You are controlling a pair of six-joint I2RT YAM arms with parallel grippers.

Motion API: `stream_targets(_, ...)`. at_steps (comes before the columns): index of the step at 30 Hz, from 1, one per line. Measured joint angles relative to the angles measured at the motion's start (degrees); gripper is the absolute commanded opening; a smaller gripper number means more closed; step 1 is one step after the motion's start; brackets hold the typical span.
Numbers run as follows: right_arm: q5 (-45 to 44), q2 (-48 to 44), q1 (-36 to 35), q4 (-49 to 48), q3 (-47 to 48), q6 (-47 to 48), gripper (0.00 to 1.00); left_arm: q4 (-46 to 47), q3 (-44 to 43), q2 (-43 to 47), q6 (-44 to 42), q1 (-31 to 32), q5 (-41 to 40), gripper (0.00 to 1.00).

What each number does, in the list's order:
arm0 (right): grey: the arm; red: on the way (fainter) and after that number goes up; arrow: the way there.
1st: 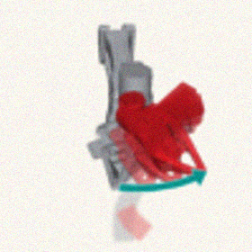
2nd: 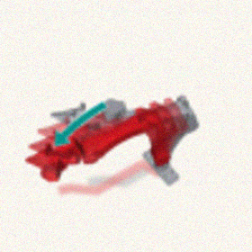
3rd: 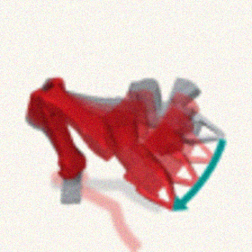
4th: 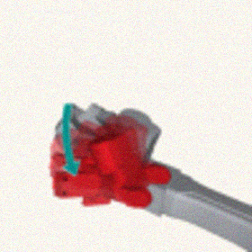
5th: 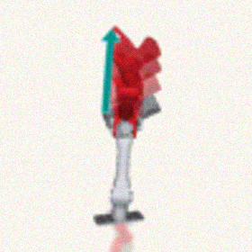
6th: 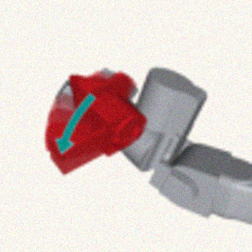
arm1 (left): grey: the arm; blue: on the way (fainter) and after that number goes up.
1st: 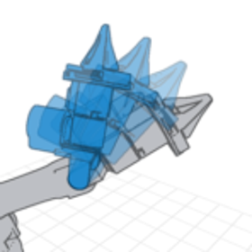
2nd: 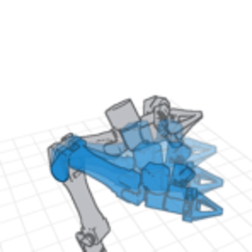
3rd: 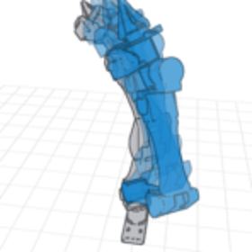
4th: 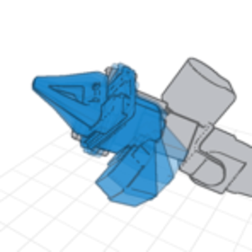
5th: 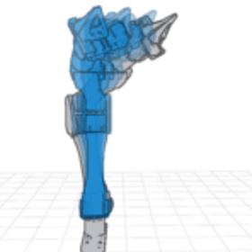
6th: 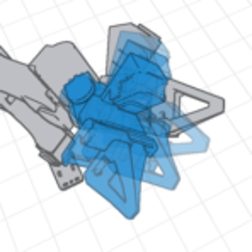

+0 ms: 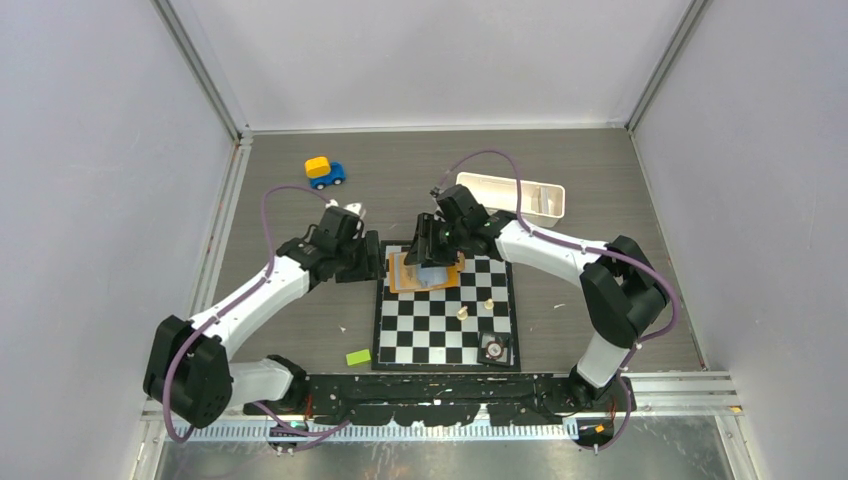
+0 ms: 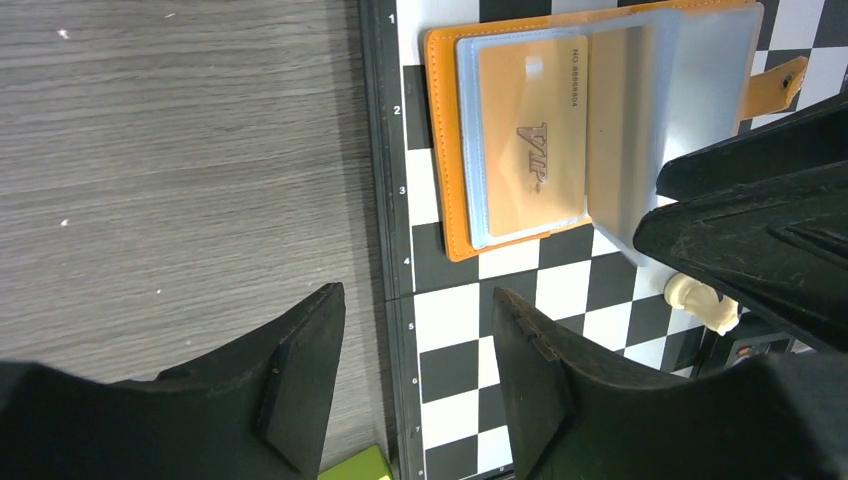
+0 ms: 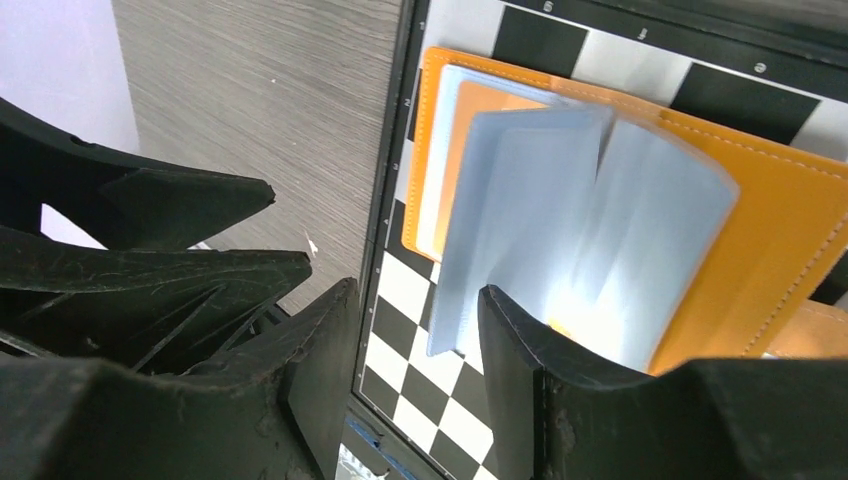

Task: Put the credit cards into the card holder
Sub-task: Turn over the card slot in the card holder, then pick up the credit card from the storage box.

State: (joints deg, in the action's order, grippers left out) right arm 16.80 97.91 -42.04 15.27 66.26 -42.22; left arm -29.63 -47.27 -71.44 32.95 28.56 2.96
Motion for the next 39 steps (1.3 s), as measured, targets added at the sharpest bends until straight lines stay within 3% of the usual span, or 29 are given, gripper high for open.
stream_targets(17,-7.5,1.9,-0.6,4.1,1.0,2.3,0.57,-5.4,-1.6,2.3,-2.3,-3.1,0.6,0.61)
stream_targets(21,-10.5,1.4,-0.5,7.6,1.5,4.6,0.60,-7.7,-5.4,2.2,-4.4,-3.8,2.5,0.65)
stream_targets(25,-12.6,-0.9,1.2,11.5,2.5,7.1,0.65,-10.6,-11.8,1.4,-7.3,-5.0,4.2,0.77)
stream_targets(31,-17.4,-5.1,11.1,20.2,8.2,14.3,0.71,-14.3,-19.8,1.1,-12.2,-9.8,5.1,0.91)
stream_targets(34,-19.6,-5.3,17.9,23.8,11.8,18.0,0.71,-14.9,-20.8,1.2,-14.1,-12.3,3.7,0.94)
stream_targets(35,-21.5,-4.1,24.8,27.1,15.8,21.3,0.71,-15.3,-20.7,1.2,-15.6,-13.8,0.9,0.95)
stream_targets(39,-23.1,-0.2,28.5,30.1,21.2,24.0,0.68,-14.7,-19.6,1.5,-16.7,-14.5,-1.2,0.96)
